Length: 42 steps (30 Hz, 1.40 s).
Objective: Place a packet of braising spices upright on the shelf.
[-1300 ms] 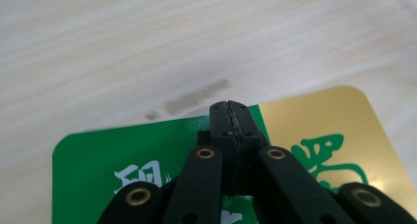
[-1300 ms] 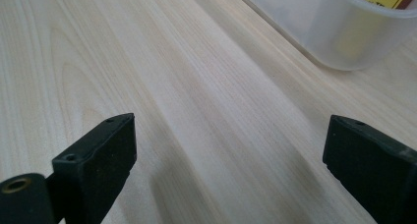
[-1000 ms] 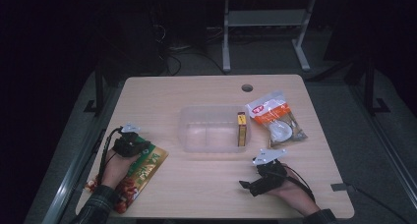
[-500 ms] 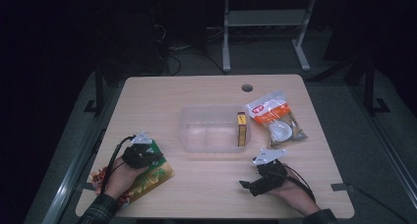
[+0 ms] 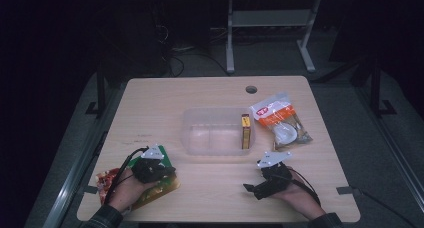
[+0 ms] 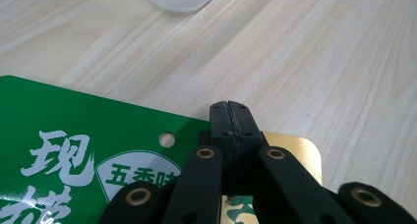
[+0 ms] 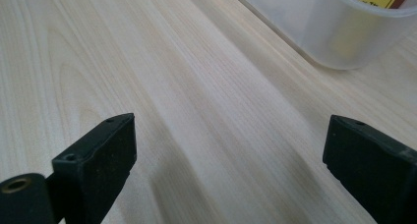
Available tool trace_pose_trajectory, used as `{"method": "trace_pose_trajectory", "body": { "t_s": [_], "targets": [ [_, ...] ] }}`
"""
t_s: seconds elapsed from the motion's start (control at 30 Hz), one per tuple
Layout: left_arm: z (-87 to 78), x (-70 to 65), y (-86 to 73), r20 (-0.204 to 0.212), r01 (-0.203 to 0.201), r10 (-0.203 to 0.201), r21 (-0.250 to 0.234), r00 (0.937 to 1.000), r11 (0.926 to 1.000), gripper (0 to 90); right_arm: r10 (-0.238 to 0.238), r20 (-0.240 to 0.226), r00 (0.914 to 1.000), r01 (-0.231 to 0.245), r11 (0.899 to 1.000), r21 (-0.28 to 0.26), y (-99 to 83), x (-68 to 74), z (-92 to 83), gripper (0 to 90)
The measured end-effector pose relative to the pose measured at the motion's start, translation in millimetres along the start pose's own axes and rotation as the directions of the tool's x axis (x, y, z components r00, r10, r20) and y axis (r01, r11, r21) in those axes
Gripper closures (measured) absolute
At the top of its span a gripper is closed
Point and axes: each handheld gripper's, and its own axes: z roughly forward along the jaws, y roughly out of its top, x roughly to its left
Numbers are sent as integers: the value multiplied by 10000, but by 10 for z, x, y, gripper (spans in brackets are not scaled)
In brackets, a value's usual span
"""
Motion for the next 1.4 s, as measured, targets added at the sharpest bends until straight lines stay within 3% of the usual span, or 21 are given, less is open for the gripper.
{"method": "trace_pose_trajectory", "body": {
  "t_s": [0.1,0.27,0.4,0.5,0.63,0.7,0.93,0.97,1.27,1.33,1.4],
  "targets": [
    [-20,52,-6,-511,44,-45,-30,9987,10000,900,13,7,10000,-13,10000,-10,0,-2,-1,55],
    [-13,167,8,-1009,190,-206,-170,9947,9997,900,-83,-12,10000,83,10000,50,2,-1,3,55],
    [5,188,27,-1009,259,-278,-199,9945,9995,900,-76,-15,10000,76,10000,51,3,1,4,55],
    [5,193,27,-731,130,-144,-193,9972,9997,900,-76,-18,10000,76,10000,47,1,1,3,55],
    [41,93,32,-247,120,-126,-256,9996,9996,900,-73,-16,10000,73,10000,41,2,-1,5,55],
    [51,71,31,-102,134,-137,-285,9999,9995,900,-57,-8,10000,57,10000,40,2,-1,6,55],
    [103,-85,69,257,-398,403,-188,9989,9990,900,-38,-16,10000,38,10000,43,3,-2,8,55],
    [120,-117,74,333,-313,322,-271,9989,9991,900,-53,-16,10000,53,10000,40,3,-3,8,55],
    [281,-329,198,1211,-690,722,-303,9900,9972,900,-42,-30,10000,42,10000,42,4,-1,8,55],
    [381,-456,280,1577,-923,961,-307,9828,9953,900,-55,-30,10000,55,10000,53,4,-1,8,55],
    [408,-489,299,1669,-957,1000,-337,9809,9948,900,-73,-38,10000,73,10000,39,4,1,7,55]
  ]
}}
